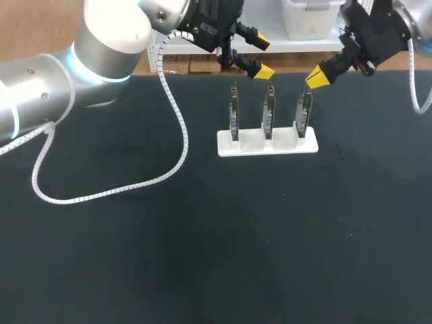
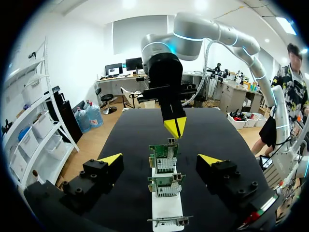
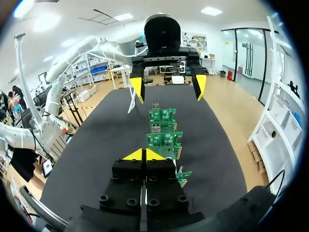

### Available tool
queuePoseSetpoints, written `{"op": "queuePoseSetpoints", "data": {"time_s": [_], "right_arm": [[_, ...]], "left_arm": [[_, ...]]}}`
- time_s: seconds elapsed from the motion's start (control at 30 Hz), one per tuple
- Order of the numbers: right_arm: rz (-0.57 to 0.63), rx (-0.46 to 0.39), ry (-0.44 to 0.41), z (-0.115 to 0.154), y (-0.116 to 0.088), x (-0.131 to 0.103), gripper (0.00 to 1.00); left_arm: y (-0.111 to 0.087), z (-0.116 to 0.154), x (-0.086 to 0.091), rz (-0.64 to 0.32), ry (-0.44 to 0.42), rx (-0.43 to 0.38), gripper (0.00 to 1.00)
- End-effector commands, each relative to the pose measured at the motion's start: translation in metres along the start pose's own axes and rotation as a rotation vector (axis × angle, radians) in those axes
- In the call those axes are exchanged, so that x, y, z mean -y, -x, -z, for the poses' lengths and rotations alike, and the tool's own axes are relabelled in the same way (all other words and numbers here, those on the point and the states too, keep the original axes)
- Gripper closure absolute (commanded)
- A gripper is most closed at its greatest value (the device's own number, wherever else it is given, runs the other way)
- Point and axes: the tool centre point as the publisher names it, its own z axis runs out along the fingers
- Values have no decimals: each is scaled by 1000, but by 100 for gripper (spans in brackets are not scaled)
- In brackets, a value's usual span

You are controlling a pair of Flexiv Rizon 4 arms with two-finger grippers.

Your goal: Pick up the optical module with the left hand, and insert it into the network port with the right hand.

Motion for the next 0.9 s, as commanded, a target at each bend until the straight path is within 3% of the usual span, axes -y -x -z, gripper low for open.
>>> {"op": "queuePoseSetpoints", "data": {"time_s": [0.03,0.6,0.9], "right_arm": [[6,10,-6,-2,-4,-3,100],[97,16,-9,14,20,9,100],[64,32,8,7,6,9,100]], "left_arm": [[1,0,1,2,3,-4,0],[1,0,1,2,3,-4,0],[1,0,1,2,3,-4,0]]}}
